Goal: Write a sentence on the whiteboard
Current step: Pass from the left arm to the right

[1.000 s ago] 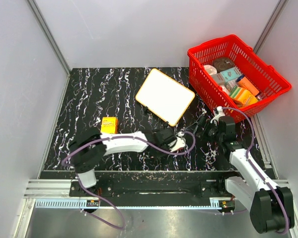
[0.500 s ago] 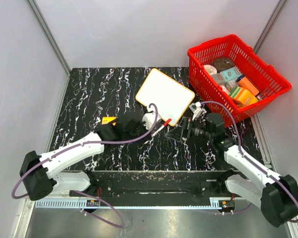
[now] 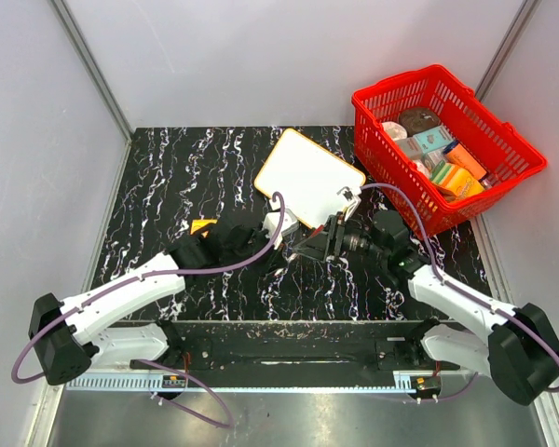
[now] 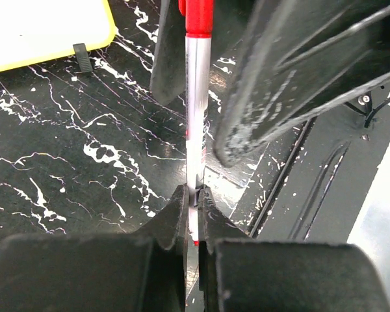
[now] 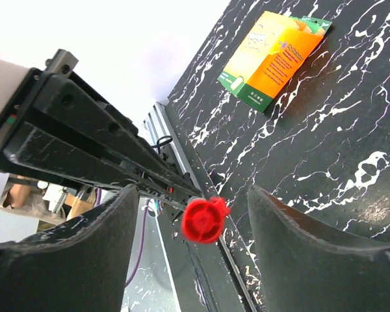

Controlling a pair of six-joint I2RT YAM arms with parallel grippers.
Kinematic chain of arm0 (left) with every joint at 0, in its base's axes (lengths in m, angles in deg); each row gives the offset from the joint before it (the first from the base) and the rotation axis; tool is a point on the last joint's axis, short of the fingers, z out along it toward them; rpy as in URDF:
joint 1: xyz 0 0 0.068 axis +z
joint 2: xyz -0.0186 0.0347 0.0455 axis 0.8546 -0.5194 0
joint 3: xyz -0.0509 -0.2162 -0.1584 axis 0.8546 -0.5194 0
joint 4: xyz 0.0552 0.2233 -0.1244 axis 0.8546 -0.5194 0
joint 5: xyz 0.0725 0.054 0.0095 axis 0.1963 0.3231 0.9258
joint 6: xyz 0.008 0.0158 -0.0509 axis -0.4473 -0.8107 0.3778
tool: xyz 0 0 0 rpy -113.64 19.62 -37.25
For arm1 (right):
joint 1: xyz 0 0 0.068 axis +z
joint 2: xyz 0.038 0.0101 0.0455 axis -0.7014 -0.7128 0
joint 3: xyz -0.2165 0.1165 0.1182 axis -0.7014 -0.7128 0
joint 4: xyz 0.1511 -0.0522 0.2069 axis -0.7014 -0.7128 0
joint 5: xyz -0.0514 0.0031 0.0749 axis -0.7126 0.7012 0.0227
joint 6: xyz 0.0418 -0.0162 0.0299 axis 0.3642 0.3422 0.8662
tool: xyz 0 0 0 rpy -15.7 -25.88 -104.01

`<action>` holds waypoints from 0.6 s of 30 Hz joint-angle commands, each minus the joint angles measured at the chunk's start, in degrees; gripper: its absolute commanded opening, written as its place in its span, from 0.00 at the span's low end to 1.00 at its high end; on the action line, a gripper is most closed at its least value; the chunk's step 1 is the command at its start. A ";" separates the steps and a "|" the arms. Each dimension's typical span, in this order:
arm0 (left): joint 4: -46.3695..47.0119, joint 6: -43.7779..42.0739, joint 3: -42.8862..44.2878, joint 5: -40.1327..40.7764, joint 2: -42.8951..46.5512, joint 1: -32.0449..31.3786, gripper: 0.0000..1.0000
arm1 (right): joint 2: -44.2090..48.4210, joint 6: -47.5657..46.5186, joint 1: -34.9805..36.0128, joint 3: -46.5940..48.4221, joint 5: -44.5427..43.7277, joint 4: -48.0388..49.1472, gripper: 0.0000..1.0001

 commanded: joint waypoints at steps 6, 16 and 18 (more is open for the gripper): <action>1.84 1.68 2.62 -2.62 1.67 0.13 0.00 | -3.70 2.69 2.85 1.80 -0.74 8.90 0.04; 4.65 2.12 -0.28 1.16 5.80 0.22 0.82 | 5.26 4.62 2.94 -3.73 -11.54 9.53 0.00; 4.47 1.77 0.68 0.72 4.32 0.22 0.82 | 6.75 5.15 2.94 -4.09 -12.87 9.35 0.00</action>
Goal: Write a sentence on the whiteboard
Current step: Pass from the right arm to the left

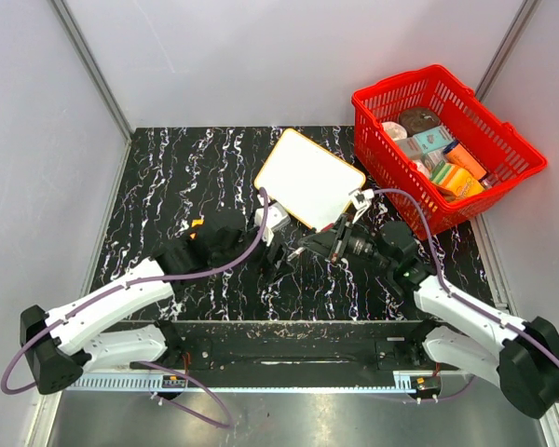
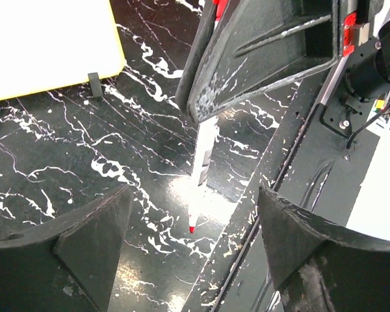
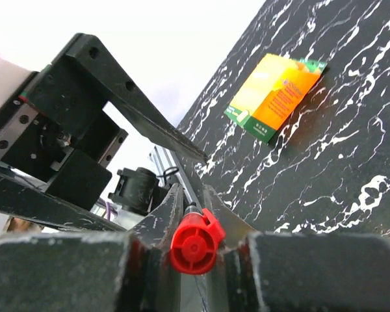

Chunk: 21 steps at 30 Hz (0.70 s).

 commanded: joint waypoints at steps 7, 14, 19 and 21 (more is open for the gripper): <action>5.14 -0.93 2.03 -3.45 -5.20 0.11 0.55 | 5.85 3.57 0.46 -1.89 -7.50 4.26 0.00; 4.44 -1.37 3.08 -2.93 -5.12 0.11 0.00 | 6.37 1.20 0.47 -1.27 -3.91 1.63 0.21; 2.77 -2.68 3.52 -4.51 -4.50 0.11 0.00 | 8.57 0.49 0.47 -1.89 -3.11 1.10 0.74; 0.92 -3.30 3.87 -5.03 -4.15 0.11 0.00 | 9.45 -1.17 0.38 -1.36 -1.36 -0.21 0.97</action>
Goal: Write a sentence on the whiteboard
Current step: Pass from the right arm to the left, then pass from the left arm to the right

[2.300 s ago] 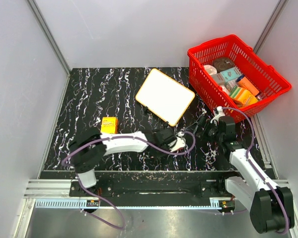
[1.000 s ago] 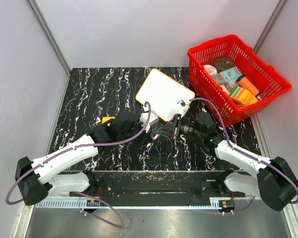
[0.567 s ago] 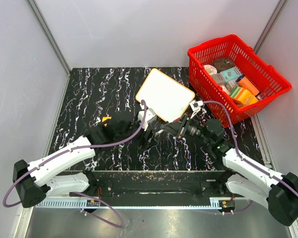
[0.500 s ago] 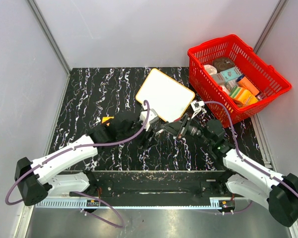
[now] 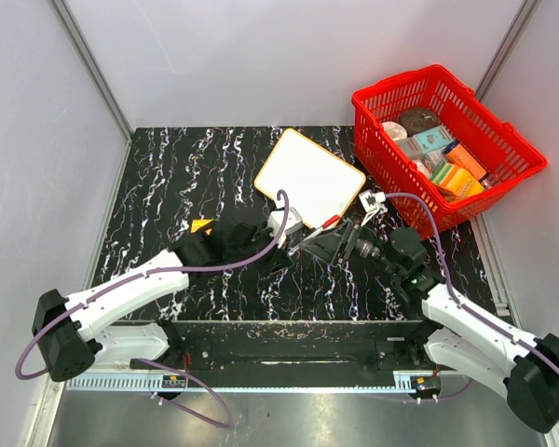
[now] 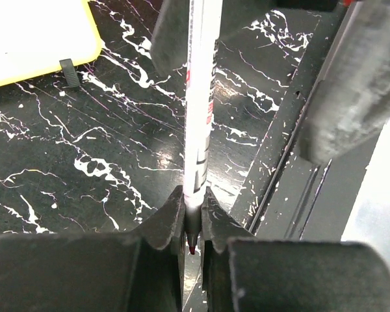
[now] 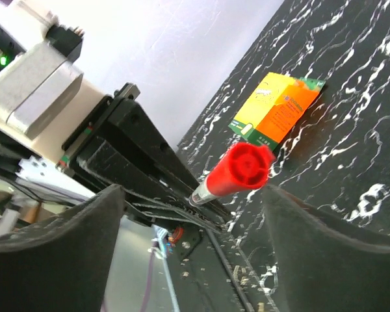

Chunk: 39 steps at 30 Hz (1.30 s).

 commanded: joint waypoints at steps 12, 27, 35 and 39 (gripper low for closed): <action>-3.51 -4.82 3.31 -10.52 4.89 -0.24 0.00 | 1.93 -5.22 0.22 4.25 11.08 -4.05 0.77; -5.97 -5.88 4.71 -9.83 4.01 -1.74 0.00 | -0.53 -0.03 0.31 3.81 15.39 4.13 0.23; -5.80 -5.71 4.10 -6.67 5.68 -1.74 0.00 | 0.26 -2.66 0.31 4.08 18.20 1.76 0.00; -5.63 -5.18 3.75 -3.15 6.82 -1.74 0.34 | 1.05 -5.82 0.22 4.52 19.26 -1.40 0.00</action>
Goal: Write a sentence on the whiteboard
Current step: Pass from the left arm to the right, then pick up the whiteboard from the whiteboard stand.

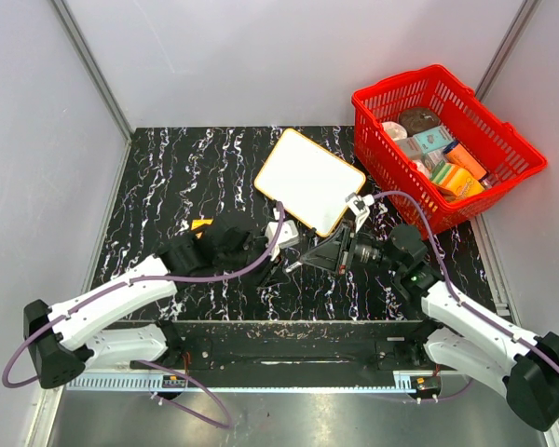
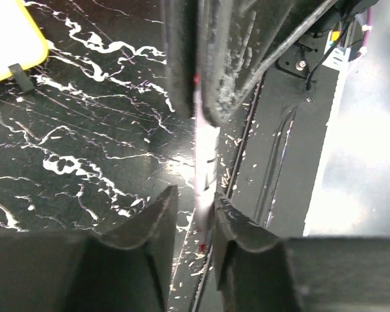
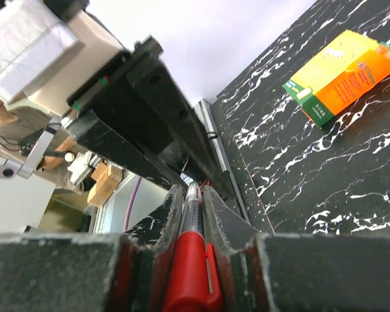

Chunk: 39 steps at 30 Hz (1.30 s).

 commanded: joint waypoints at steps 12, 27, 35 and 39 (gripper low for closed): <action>12.18 11.31 -2.70 5.64 7.77 8.89 0.96 | 10.62 -9.50 0.18 2.53 -18.92 -18.93 0.00; 15.81 18.97 -0.44 8.86 -13.73 22.62 0.96 | 18.19 -12.76 0.27 2.70 -34.06 -31.06 0.00; 14.12 15.10 8.10 19.60 -30.27 22.71 0.93 | 19.94 -12.06 0.27 4.02 -35.57 -35.63 0.00; 14.05 14.13 13.28 19.95 -38.61 22.71 0.88 | 24.51 -11.53 0.27 3.94 -37.41 -39.67 0.00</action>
